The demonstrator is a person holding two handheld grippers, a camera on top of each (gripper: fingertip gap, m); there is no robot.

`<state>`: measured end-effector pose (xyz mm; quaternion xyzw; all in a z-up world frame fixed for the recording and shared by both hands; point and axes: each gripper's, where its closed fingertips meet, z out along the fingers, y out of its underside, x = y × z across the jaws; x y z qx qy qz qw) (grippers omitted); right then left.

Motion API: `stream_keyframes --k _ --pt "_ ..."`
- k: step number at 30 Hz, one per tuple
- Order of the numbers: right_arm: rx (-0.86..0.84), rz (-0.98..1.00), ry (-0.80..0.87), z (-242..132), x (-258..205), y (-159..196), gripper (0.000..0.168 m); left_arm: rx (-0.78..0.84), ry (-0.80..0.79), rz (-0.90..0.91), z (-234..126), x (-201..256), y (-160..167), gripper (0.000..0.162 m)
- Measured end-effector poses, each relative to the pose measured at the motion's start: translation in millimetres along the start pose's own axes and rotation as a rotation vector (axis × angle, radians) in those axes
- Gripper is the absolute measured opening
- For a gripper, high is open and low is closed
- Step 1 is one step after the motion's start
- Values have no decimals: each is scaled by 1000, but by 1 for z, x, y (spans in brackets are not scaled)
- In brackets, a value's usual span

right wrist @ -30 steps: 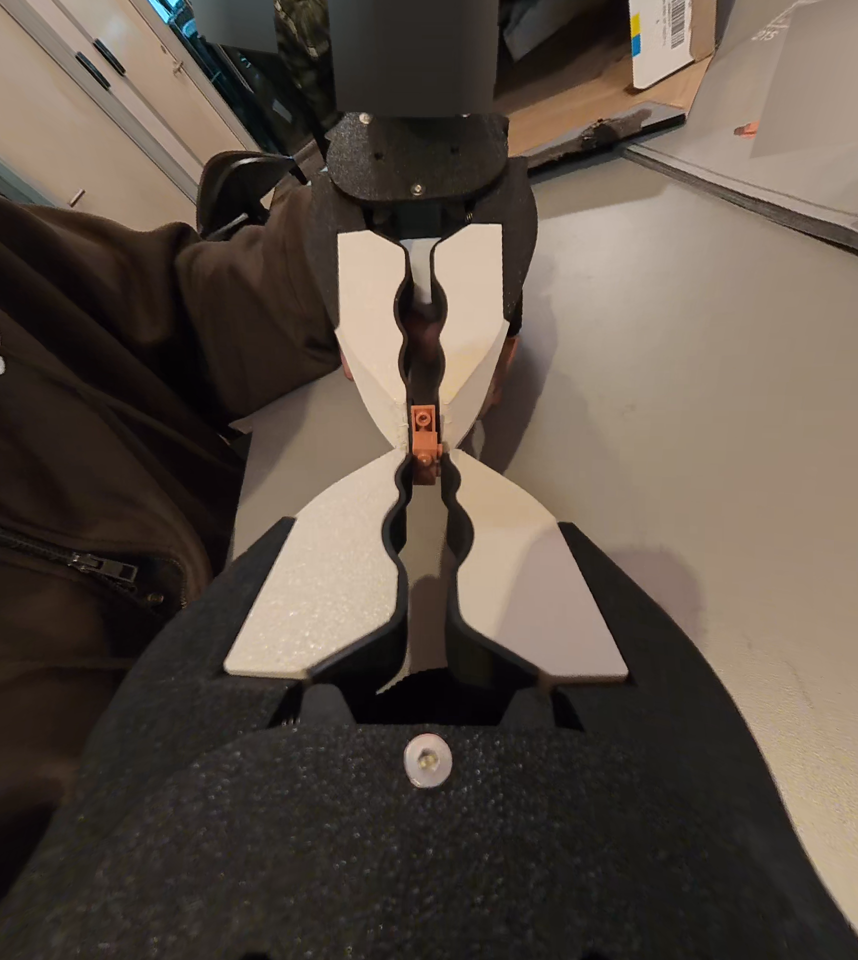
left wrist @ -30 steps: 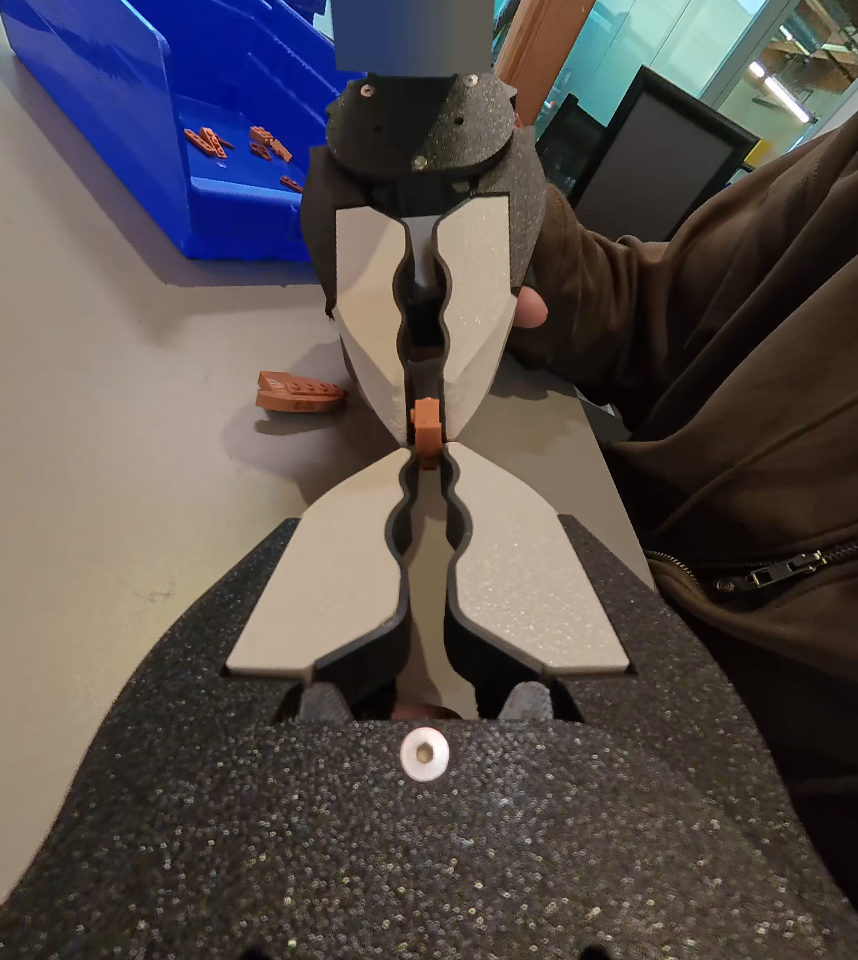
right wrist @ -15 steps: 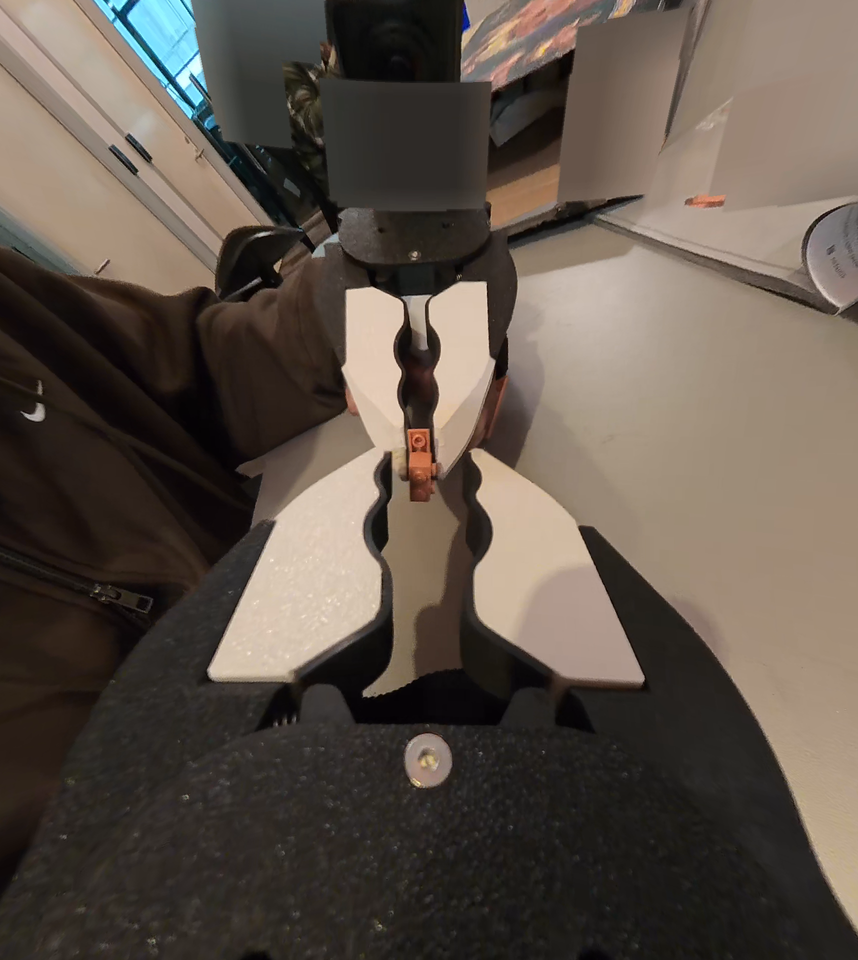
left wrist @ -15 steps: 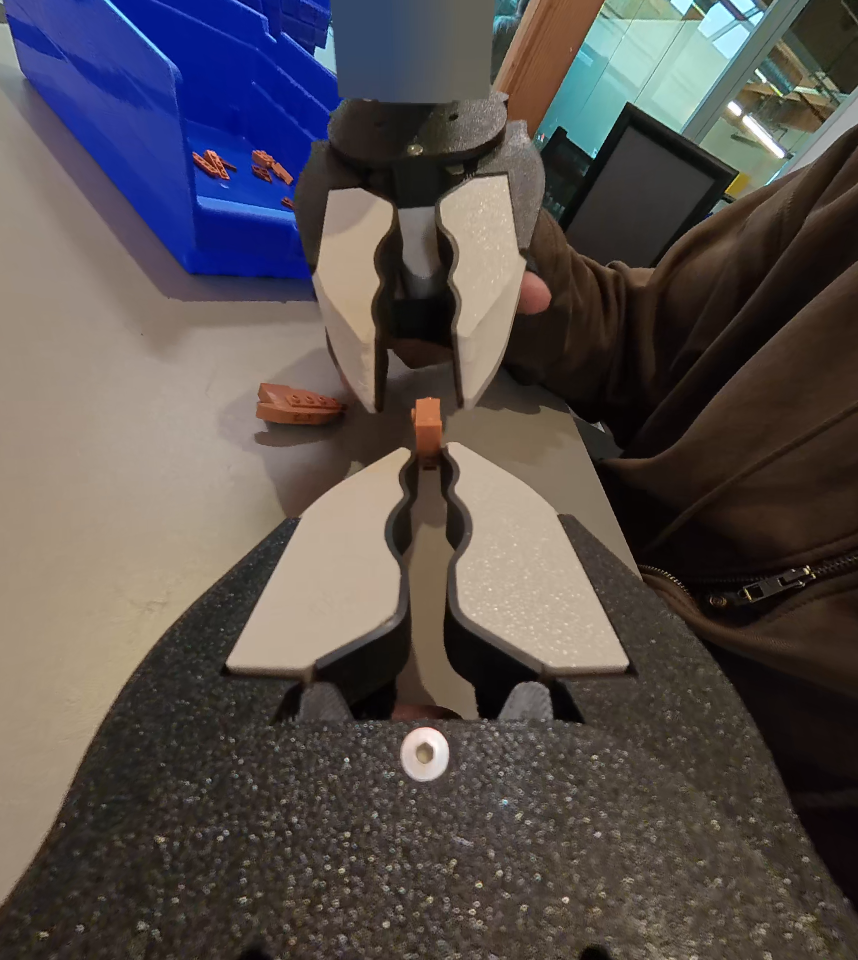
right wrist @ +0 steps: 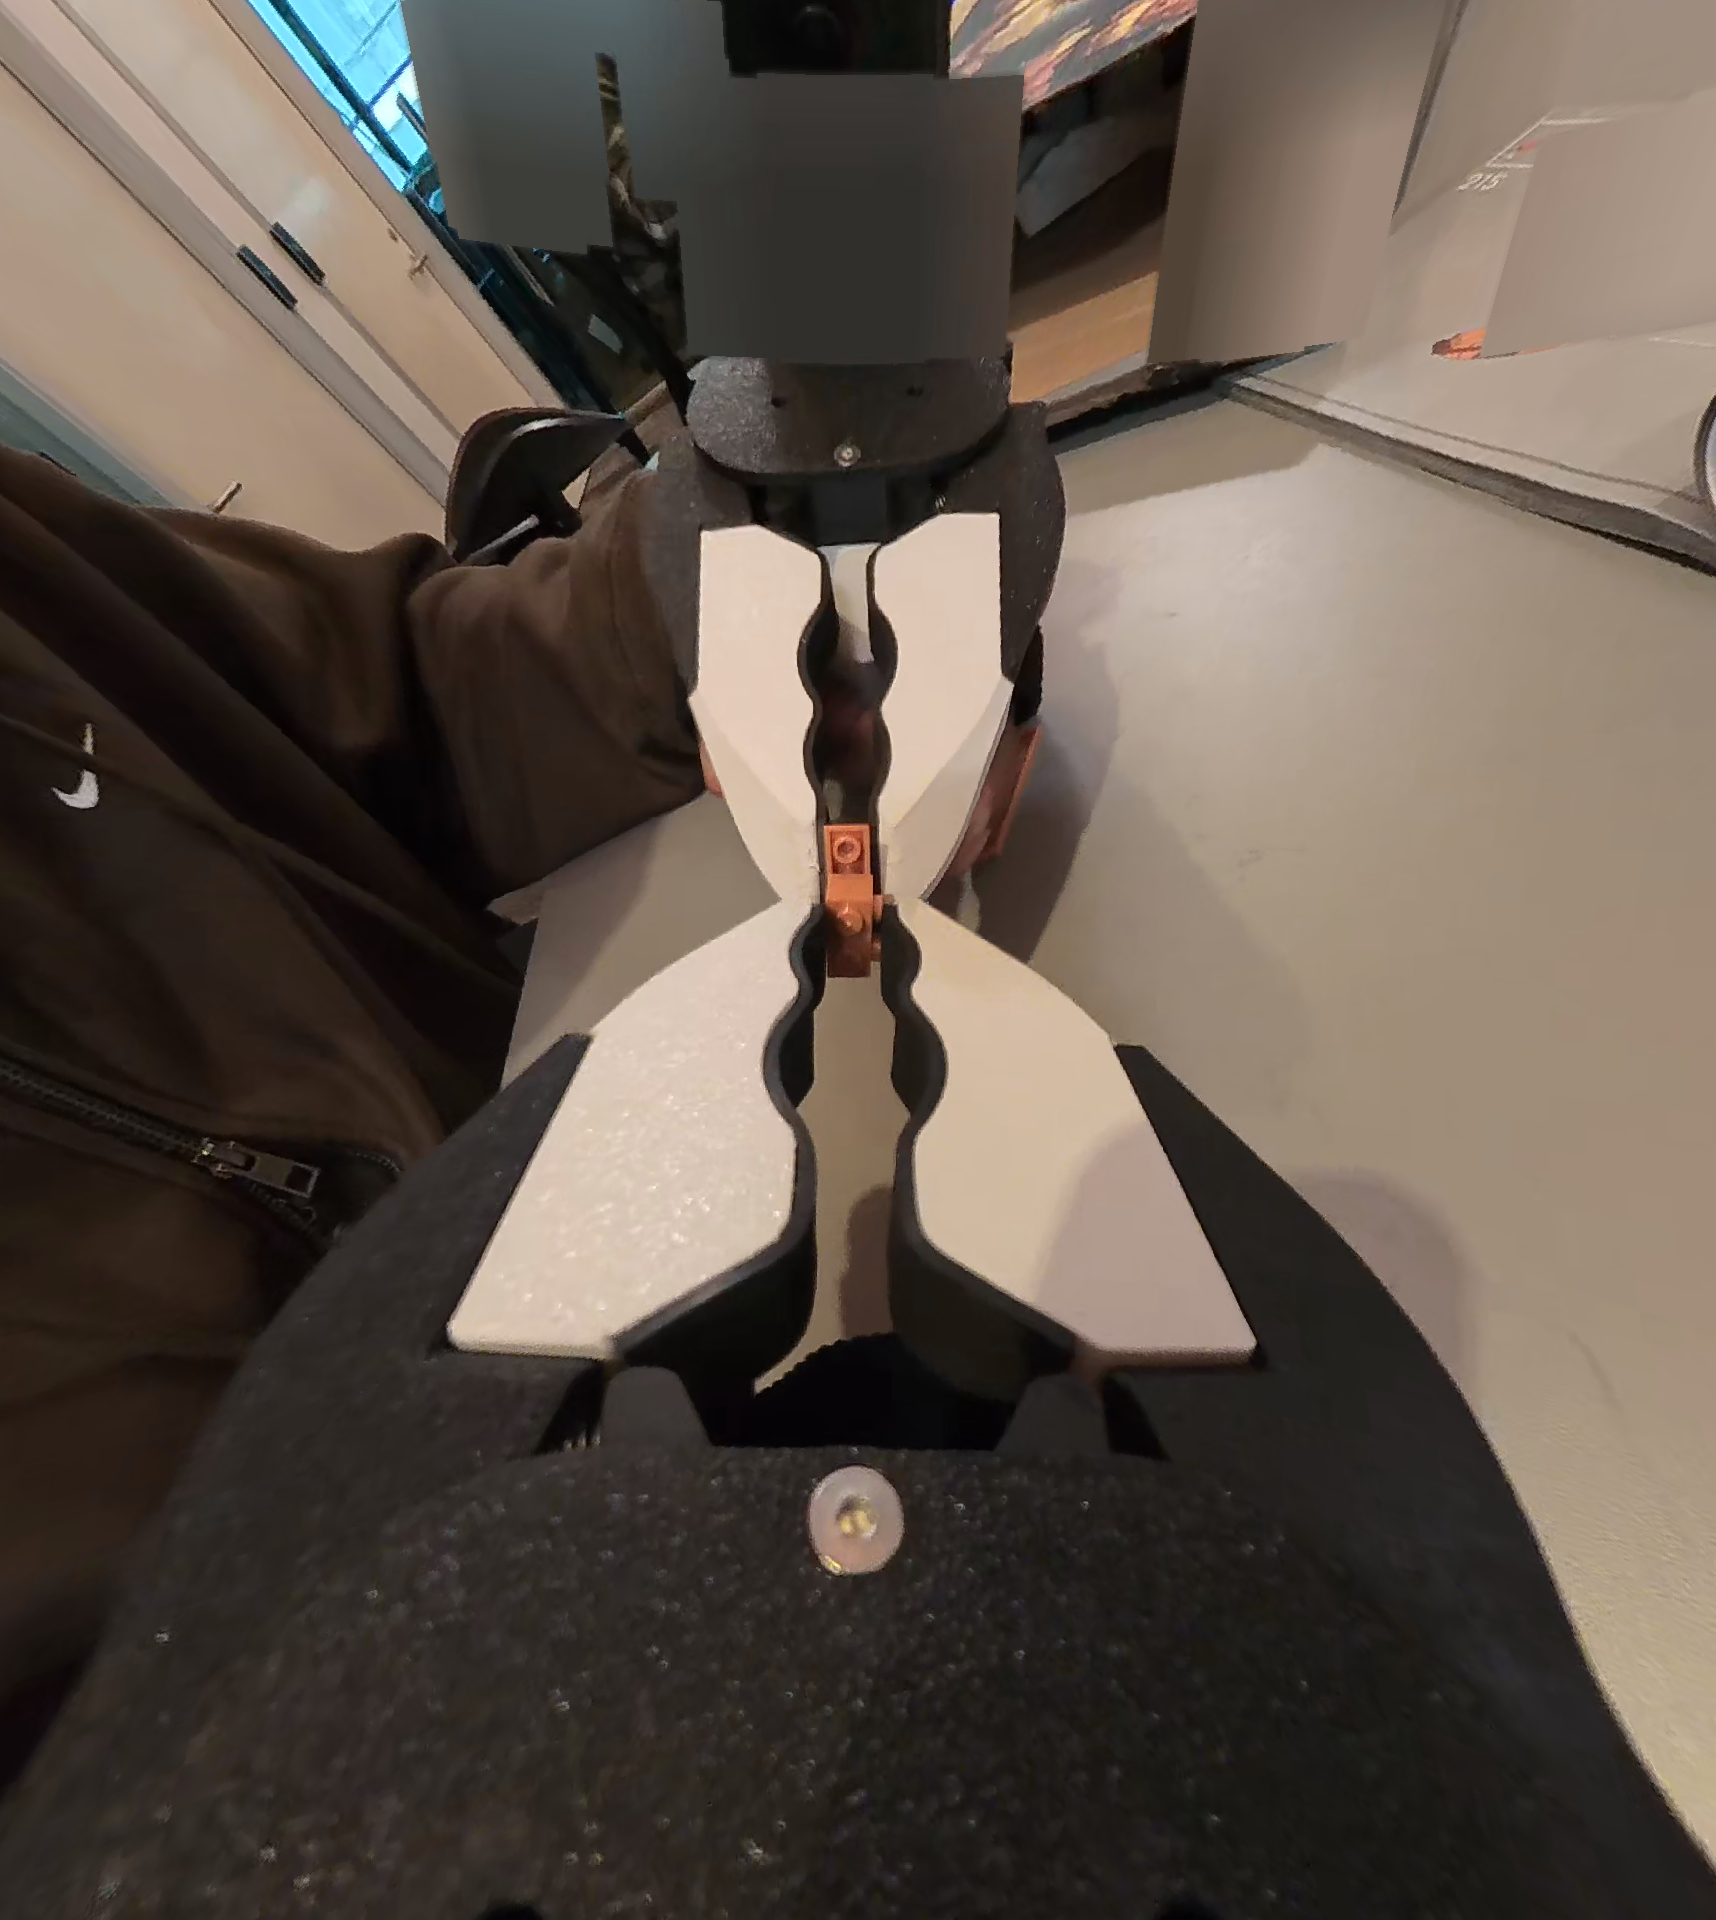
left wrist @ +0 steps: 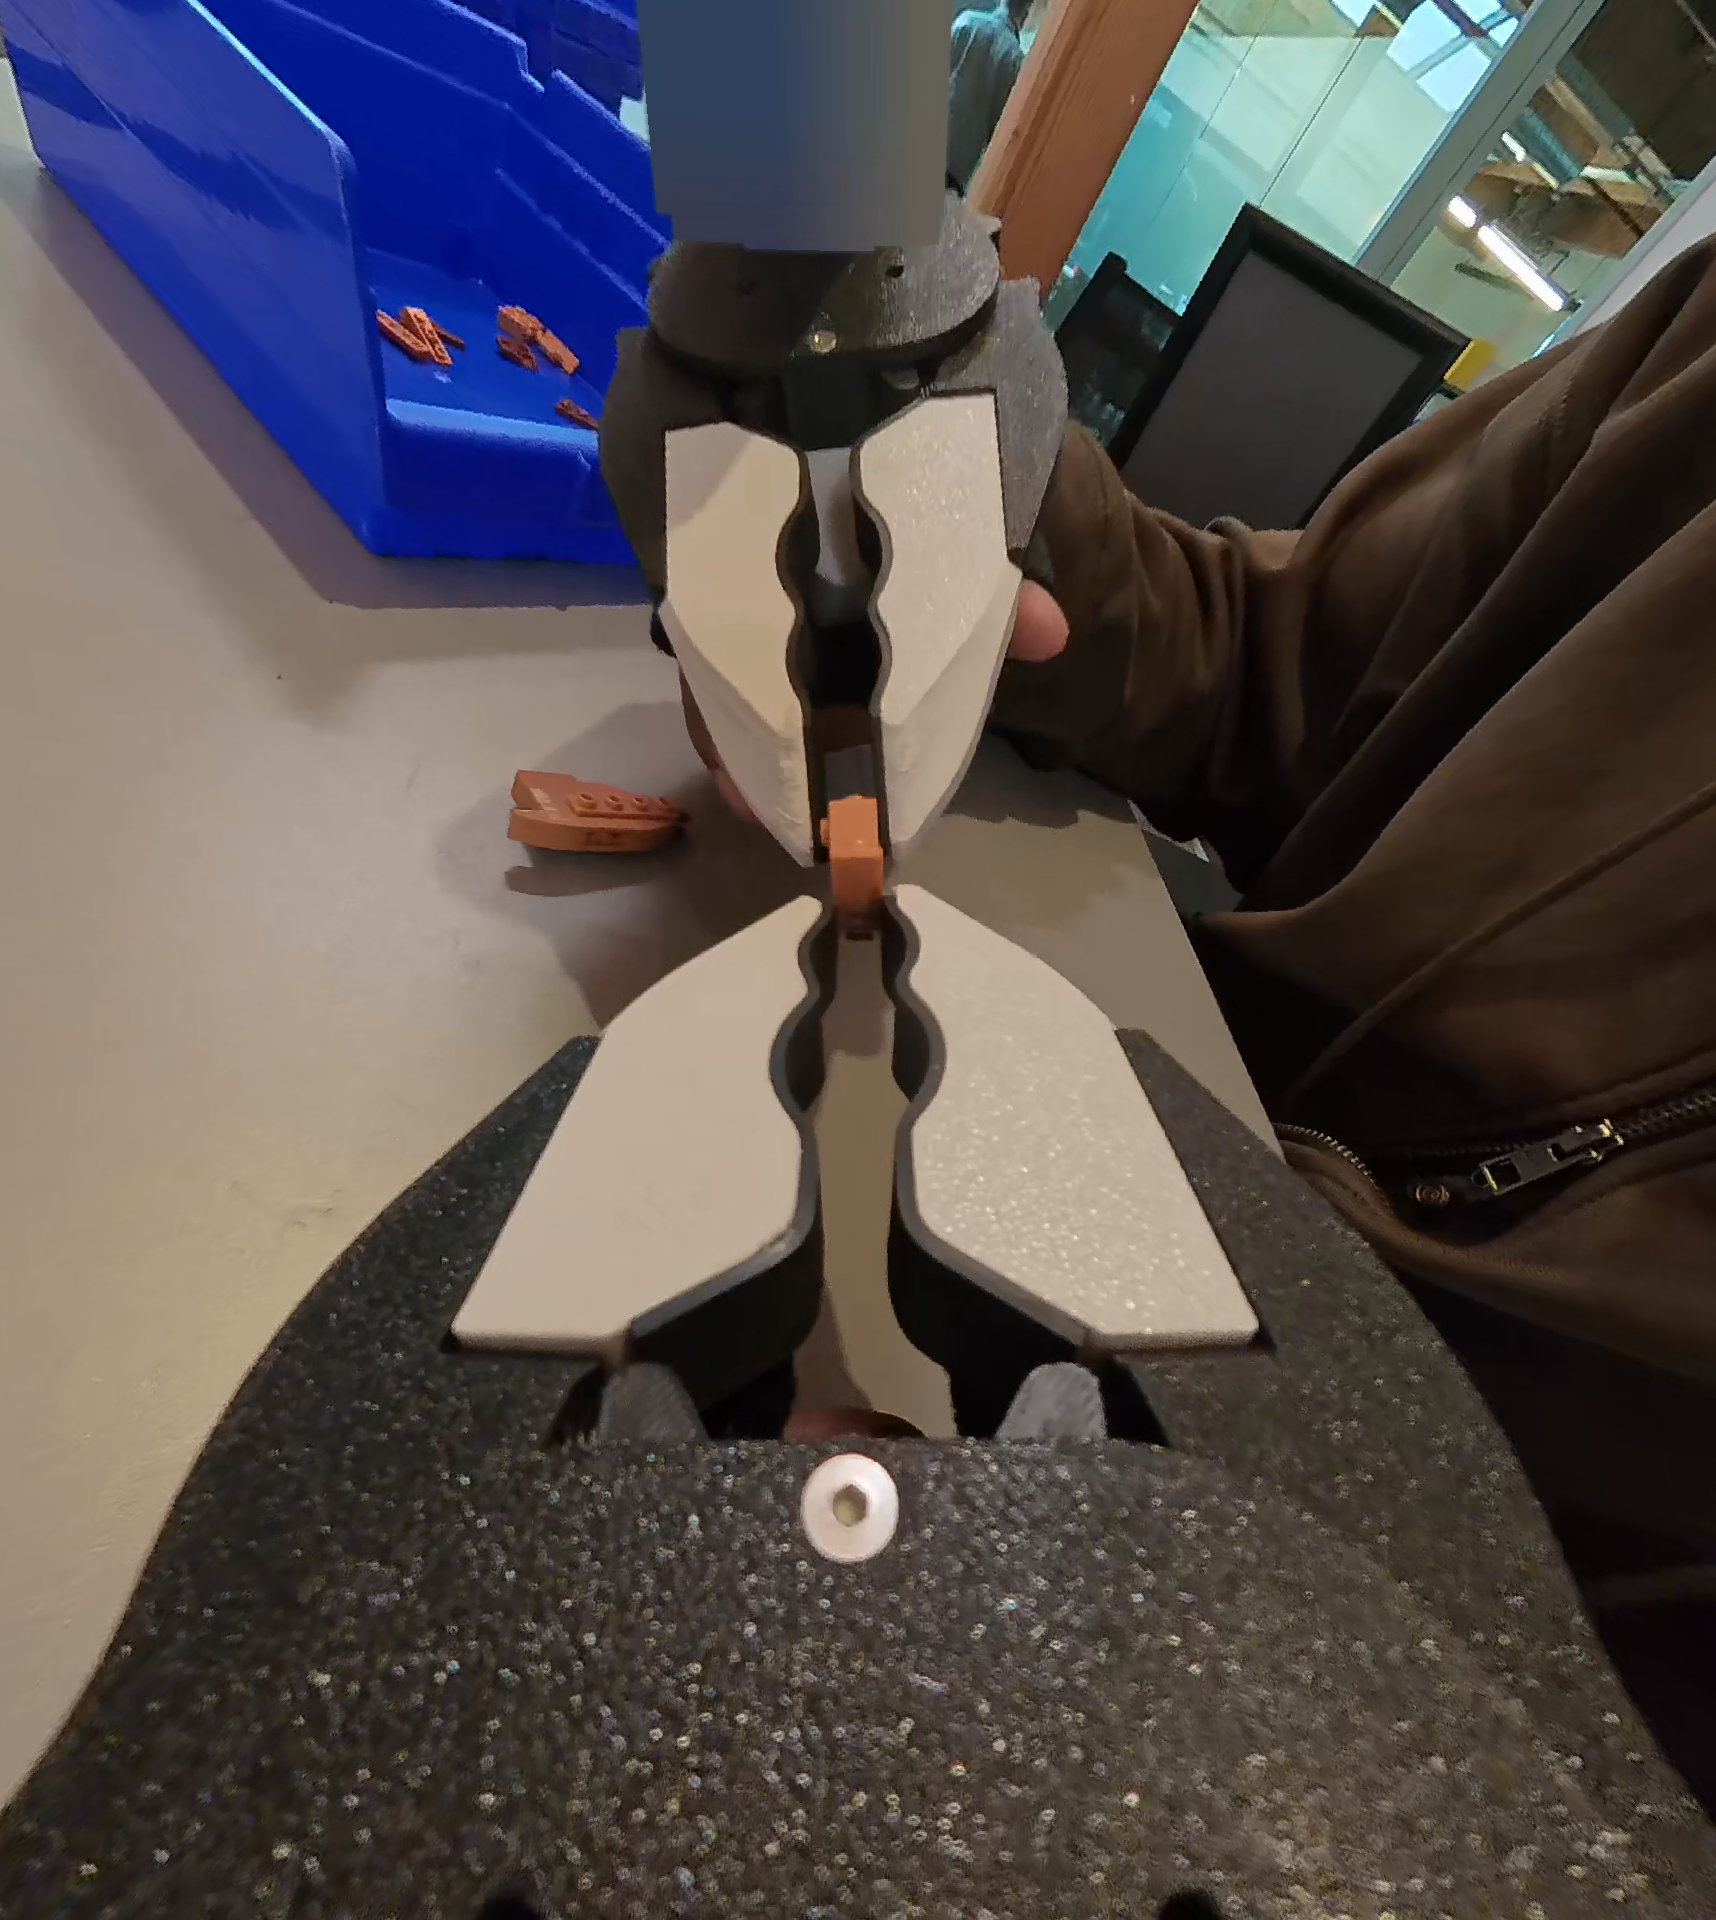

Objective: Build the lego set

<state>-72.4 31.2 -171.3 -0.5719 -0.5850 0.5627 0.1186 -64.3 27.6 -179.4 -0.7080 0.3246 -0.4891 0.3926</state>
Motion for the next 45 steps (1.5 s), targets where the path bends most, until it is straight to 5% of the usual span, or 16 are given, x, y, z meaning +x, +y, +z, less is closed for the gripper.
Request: stream_keyframes --k 21,29,35,41,45 --pt "-176 -39 53 8 4 27 9 -190 -66 74 12 -4 26 7" --pt "22 -46 48 1 5 -5 9 -14 -50 7 1 -5 -1 8" --pt "271 -354 237 -27 2 -49 32 213 -39 -136 -18 -16 -29 8" --pt "138 -747 588 -8 25 -39 45 371 57 -292 -25 -15 -45 8" --pt "182 -831 659 0 22 -47 43 410 98 -354 -24 -14 -48 8"
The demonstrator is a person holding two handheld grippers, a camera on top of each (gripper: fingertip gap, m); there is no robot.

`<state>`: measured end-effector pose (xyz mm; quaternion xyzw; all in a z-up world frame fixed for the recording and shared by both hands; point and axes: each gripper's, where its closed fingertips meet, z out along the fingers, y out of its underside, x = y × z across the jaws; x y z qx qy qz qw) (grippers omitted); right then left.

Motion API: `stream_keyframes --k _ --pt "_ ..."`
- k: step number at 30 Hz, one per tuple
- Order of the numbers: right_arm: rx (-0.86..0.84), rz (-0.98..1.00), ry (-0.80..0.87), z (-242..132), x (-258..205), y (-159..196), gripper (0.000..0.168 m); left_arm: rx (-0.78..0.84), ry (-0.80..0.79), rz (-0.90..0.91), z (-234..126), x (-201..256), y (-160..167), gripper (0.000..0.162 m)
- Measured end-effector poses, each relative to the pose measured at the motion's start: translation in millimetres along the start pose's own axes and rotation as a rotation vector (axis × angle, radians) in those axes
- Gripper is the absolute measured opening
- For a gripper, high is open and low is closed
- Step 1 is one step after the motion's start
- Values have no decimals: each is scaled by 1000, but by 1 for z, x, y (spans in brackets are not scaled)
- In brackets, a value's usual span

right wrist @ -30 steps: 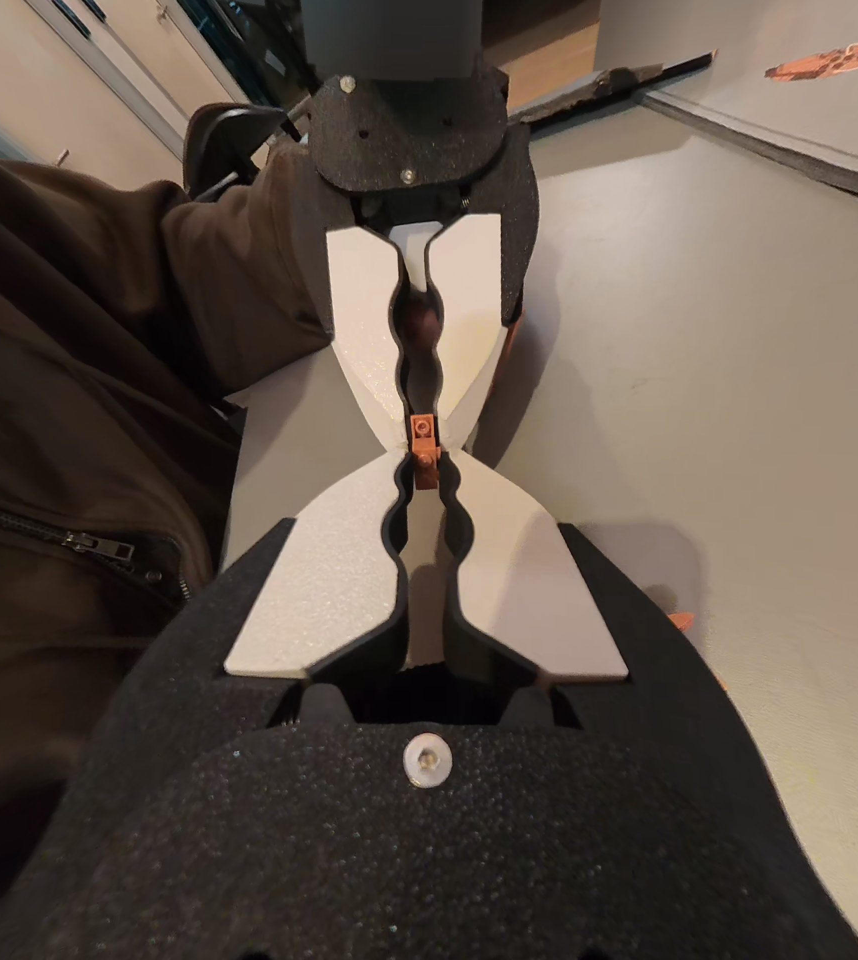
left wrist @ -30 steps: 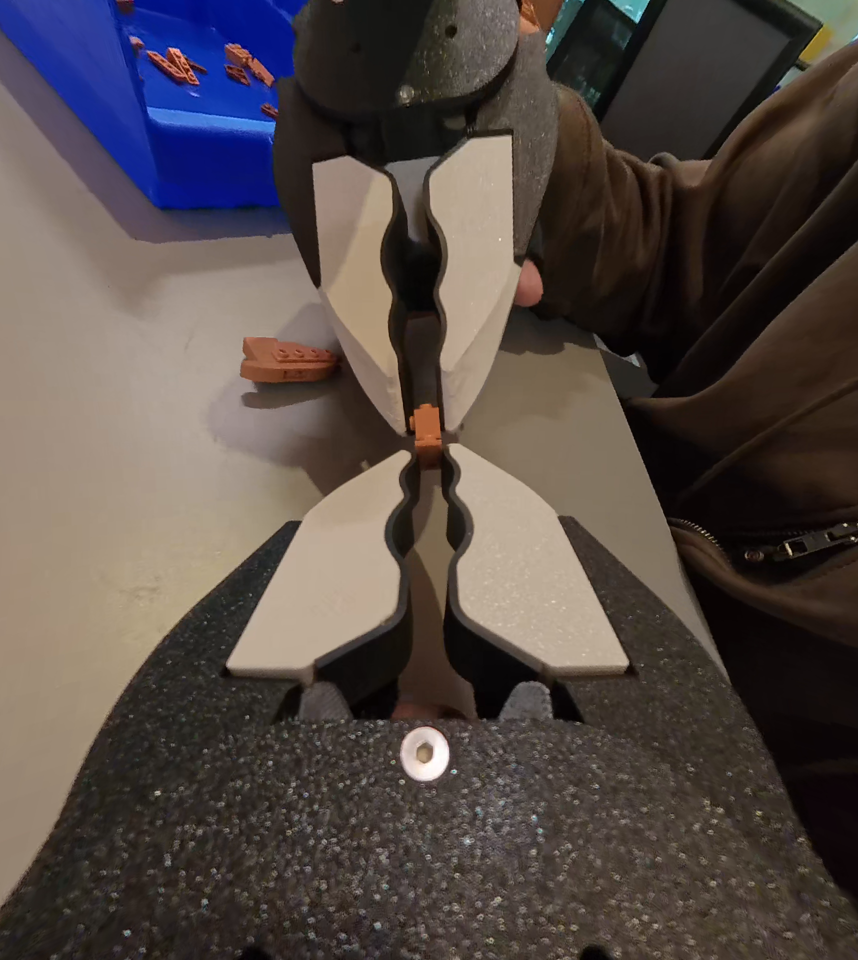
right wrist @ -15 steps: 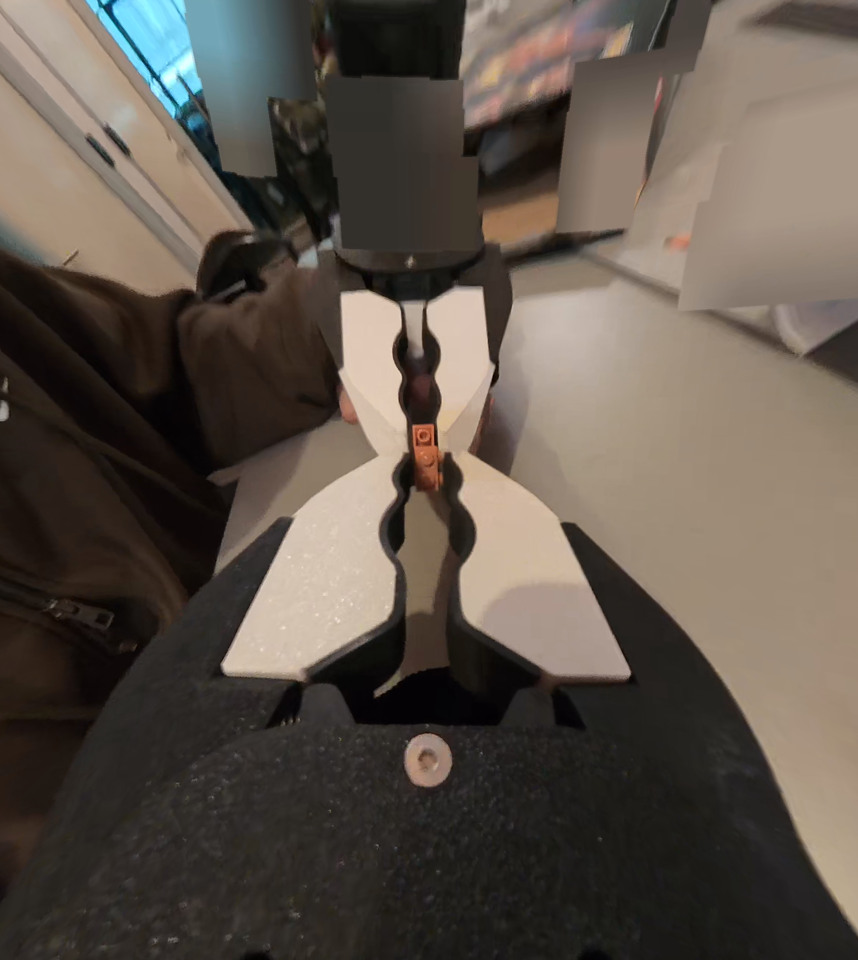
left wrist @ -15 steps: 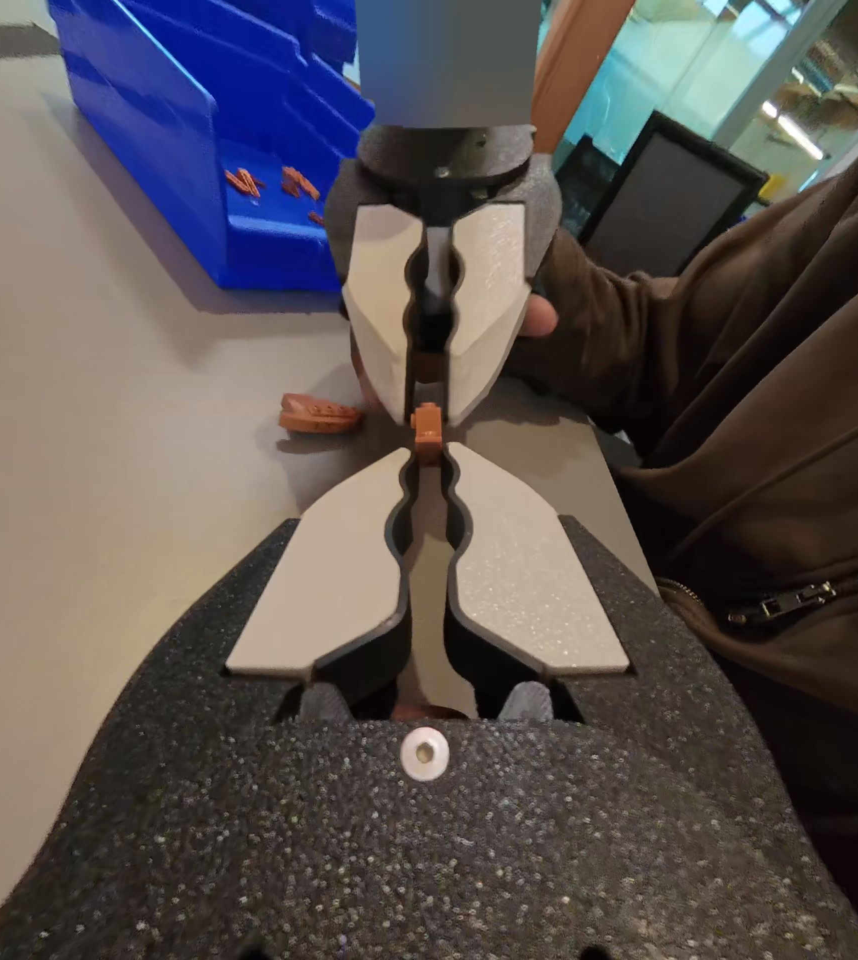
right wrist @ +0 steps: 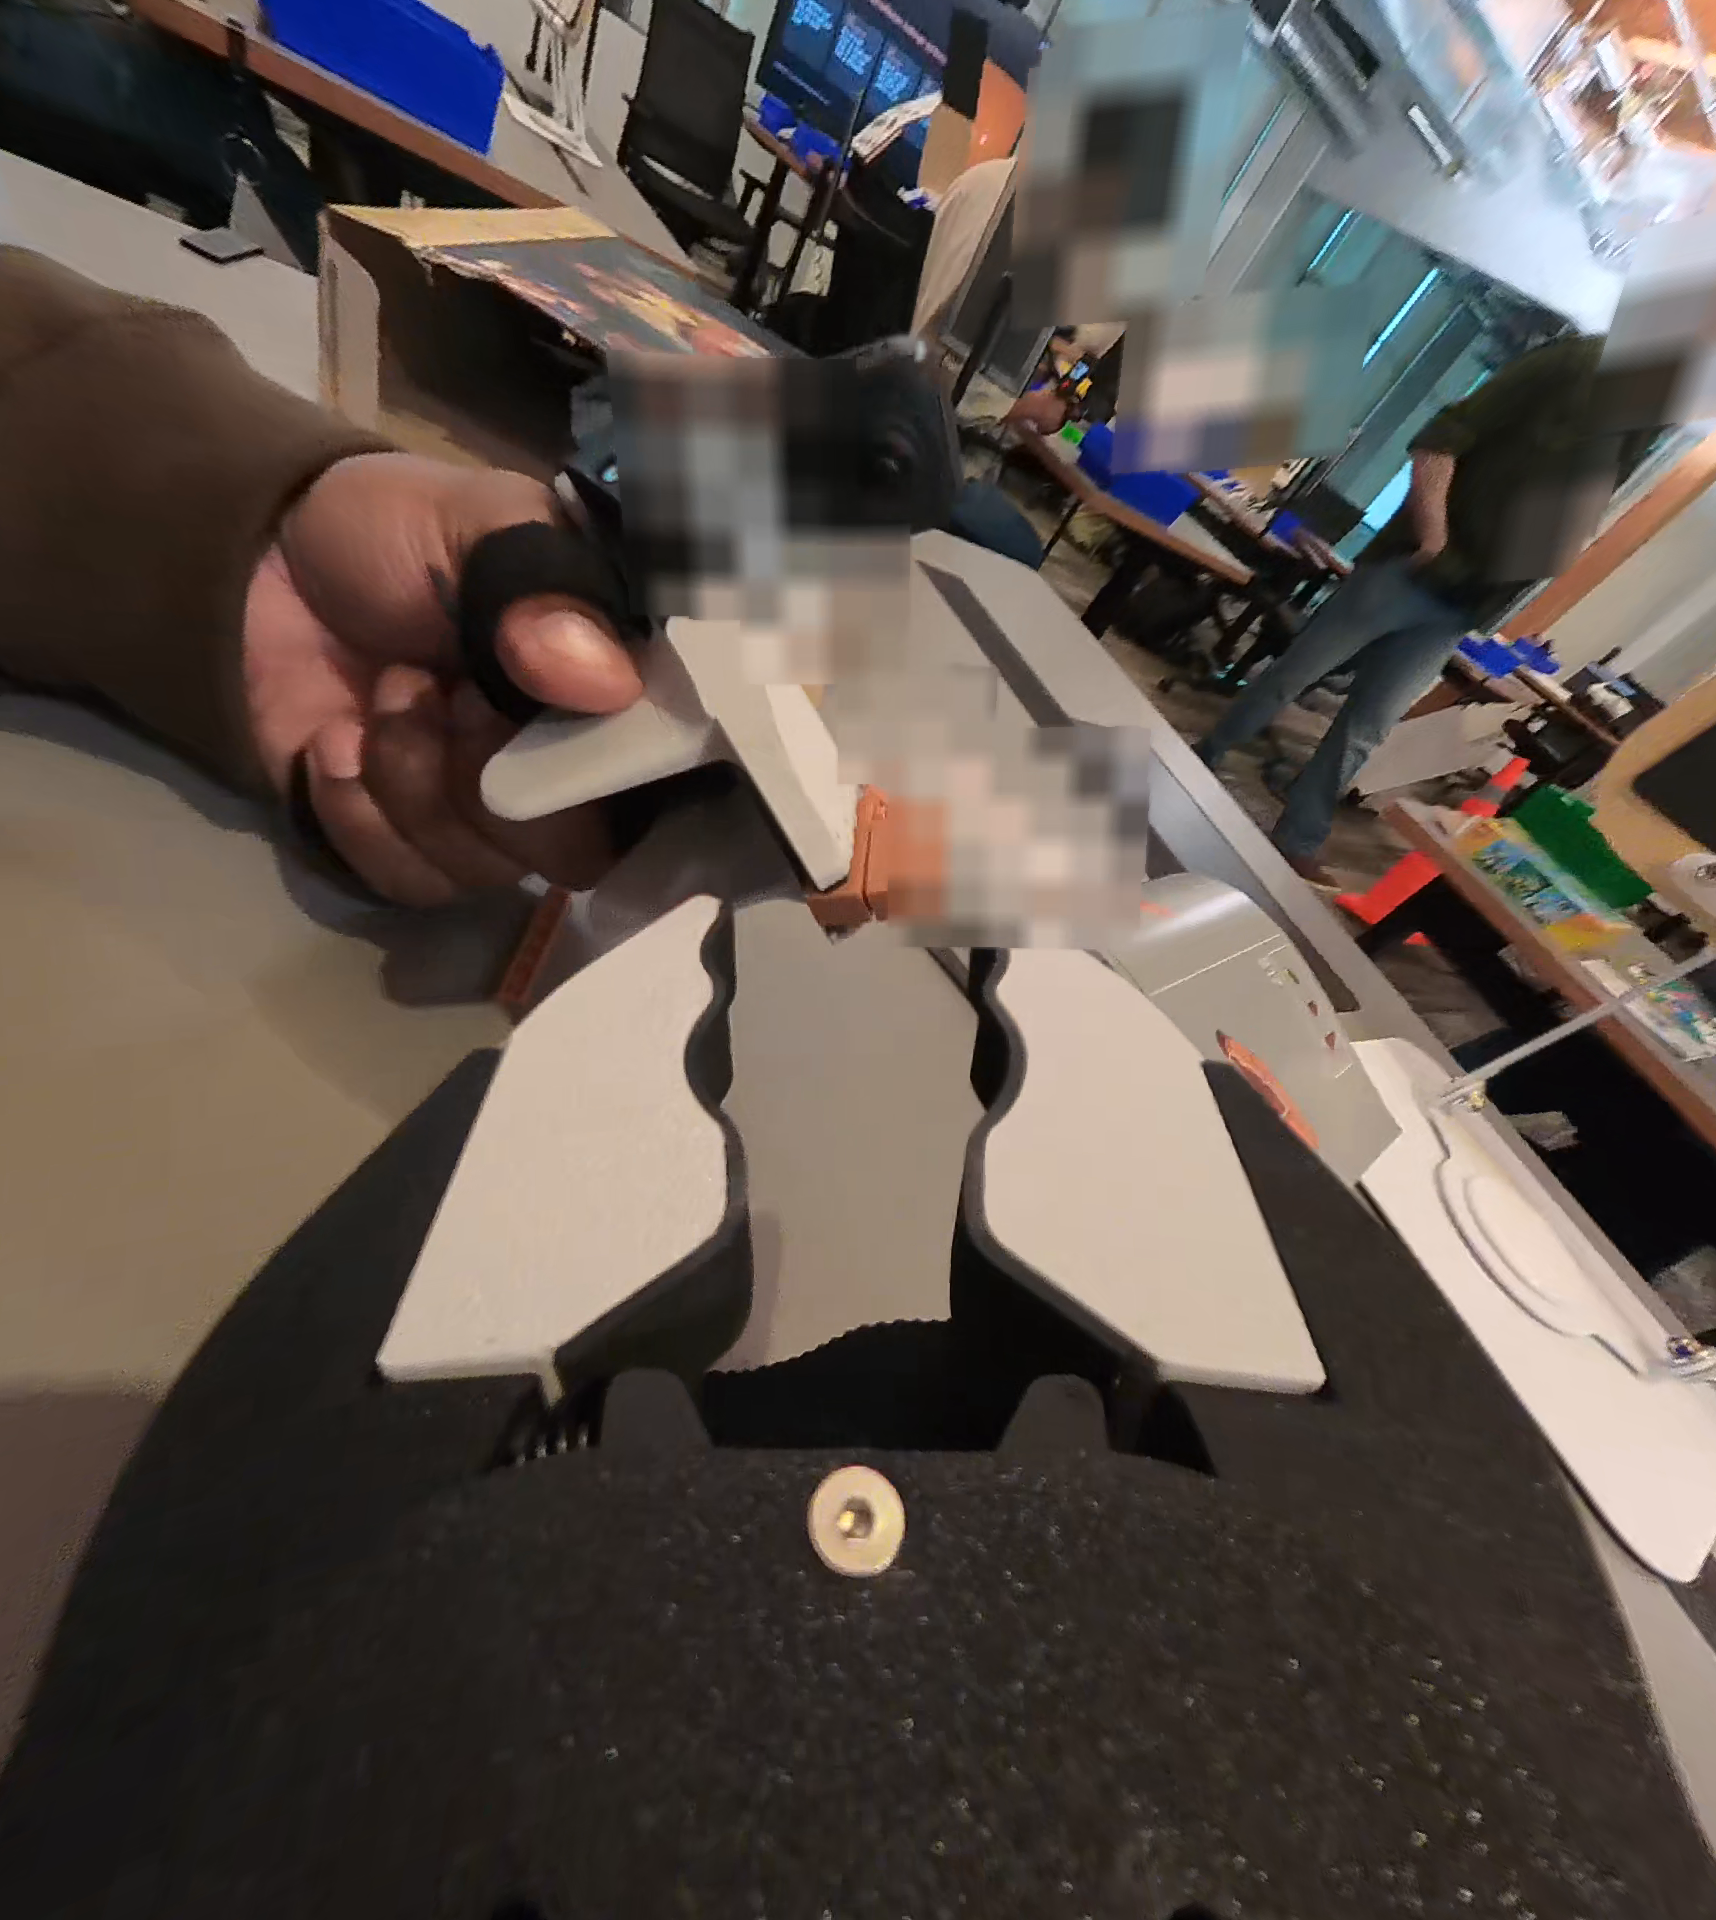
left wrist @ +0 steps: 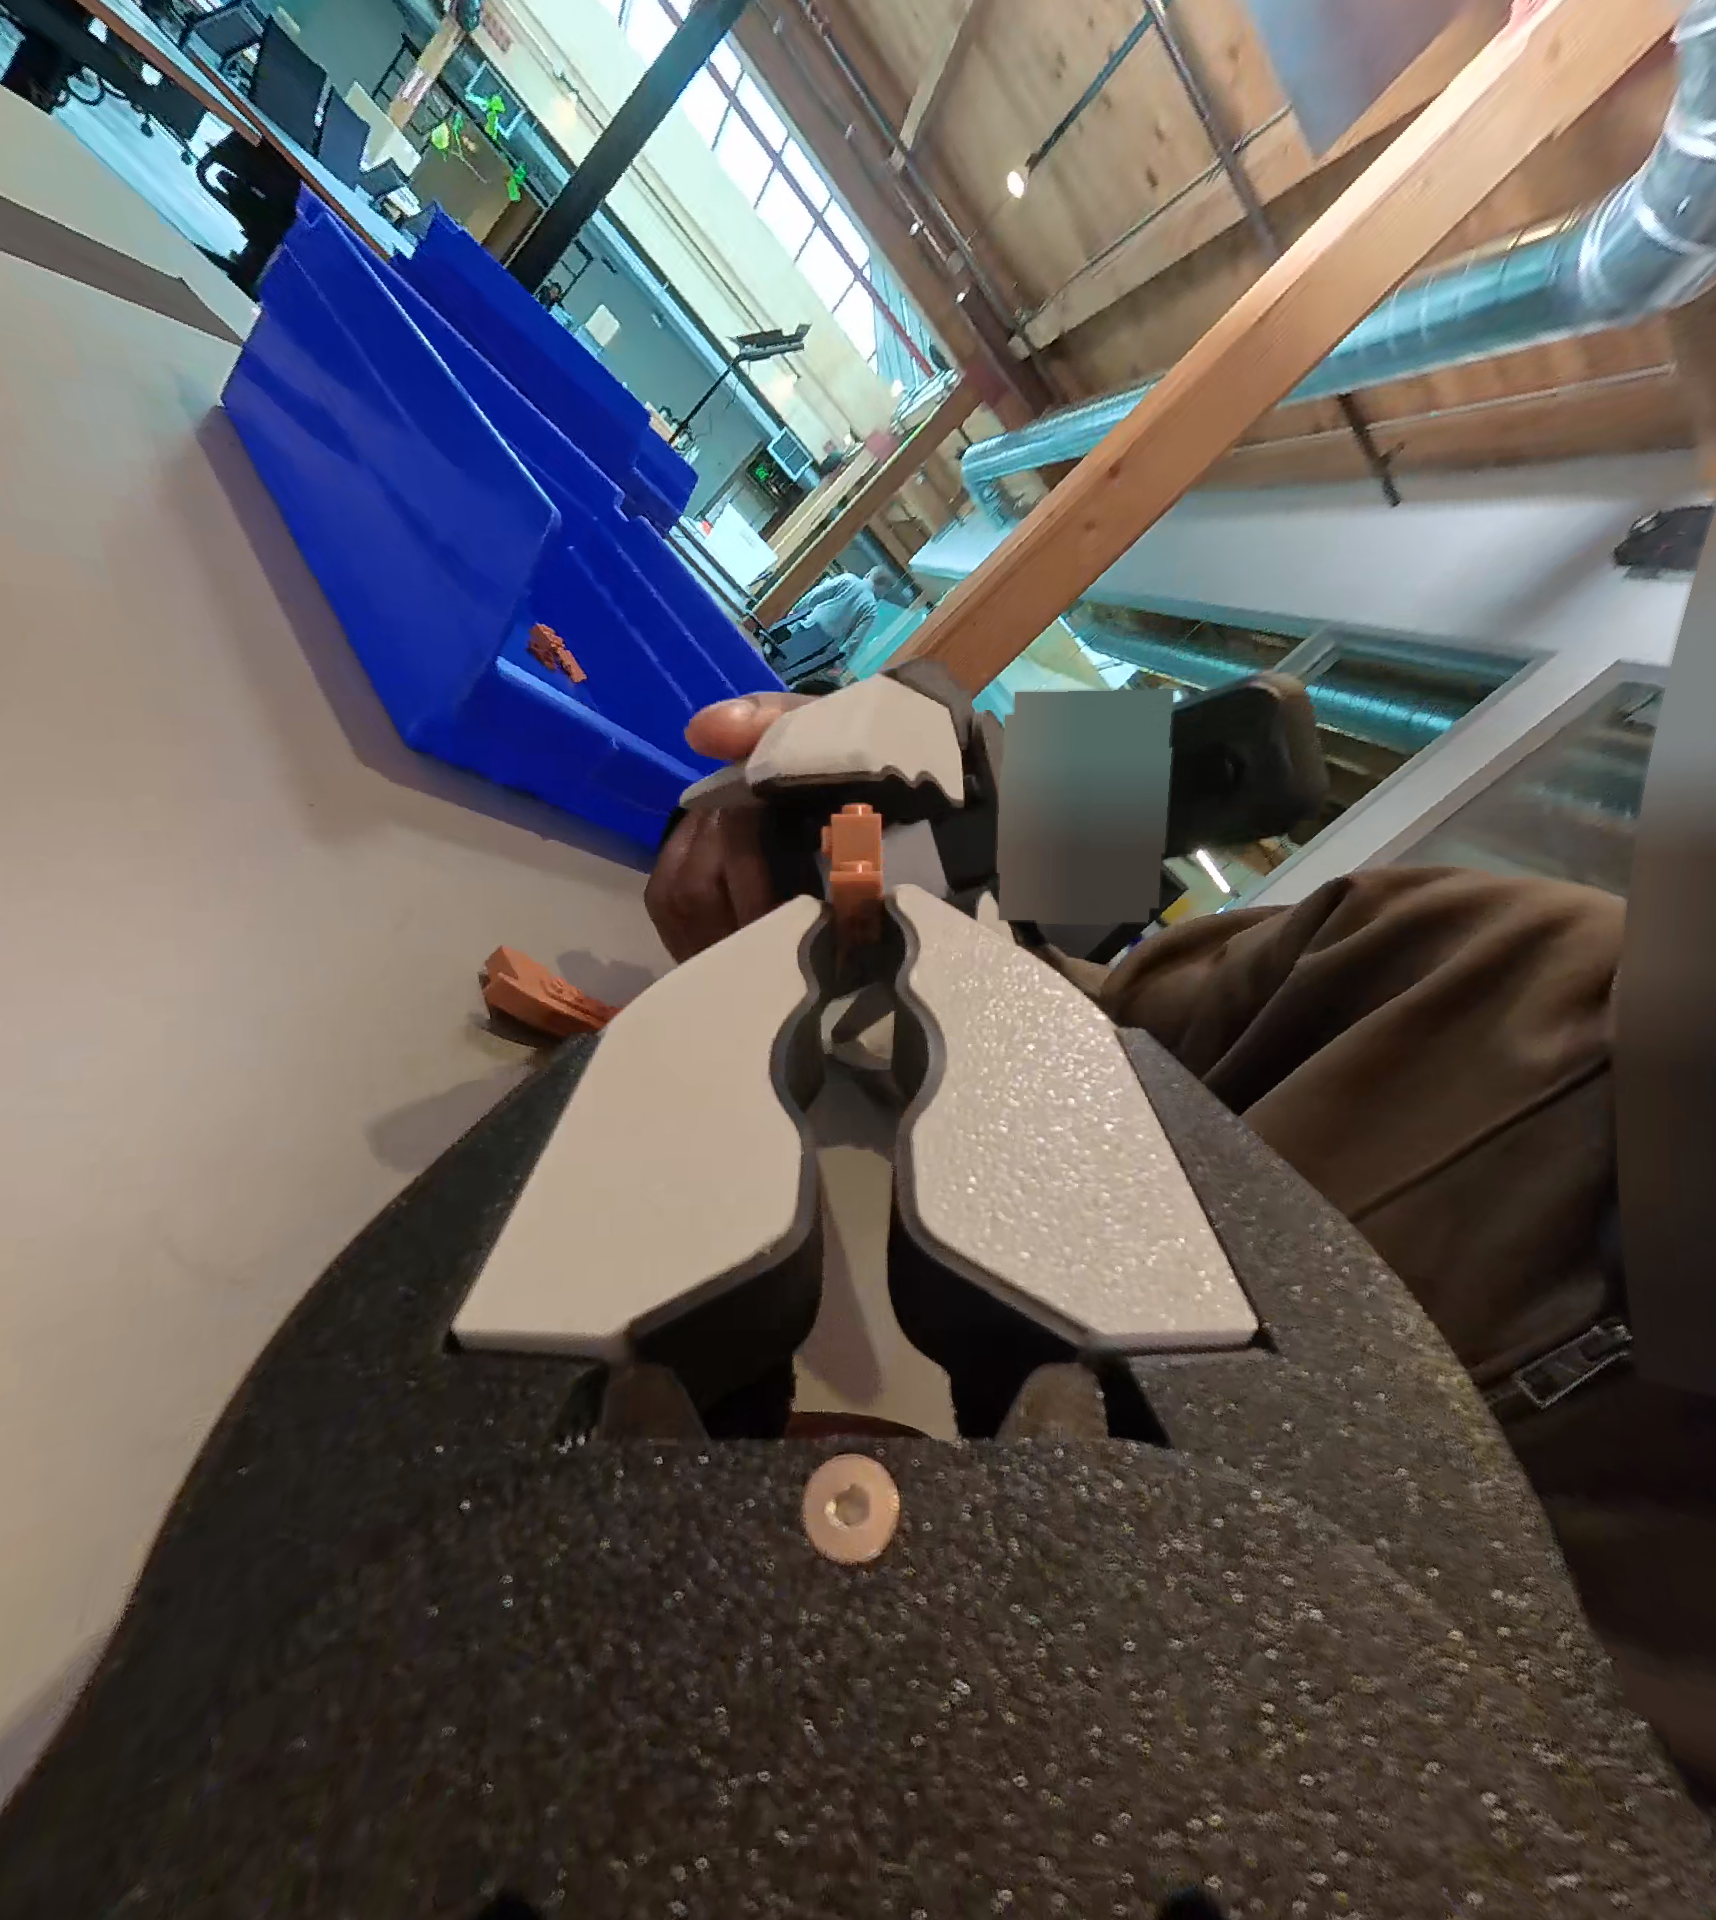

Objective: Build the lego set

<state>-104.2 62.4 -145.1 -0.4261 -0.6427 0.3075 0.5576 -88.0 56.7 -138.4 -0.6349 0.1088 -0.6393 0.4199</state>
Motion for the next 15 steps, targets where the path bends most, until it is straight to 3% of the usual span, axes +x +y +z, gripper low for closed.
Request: stream_keyframes --k 9,15 --pt "27 -117 85 0 4 -5 29 25 39 -70 4 3 0 8" --pt "32 -163 111 0 5 -6 29 33 48 -91 4 3 -1 8"
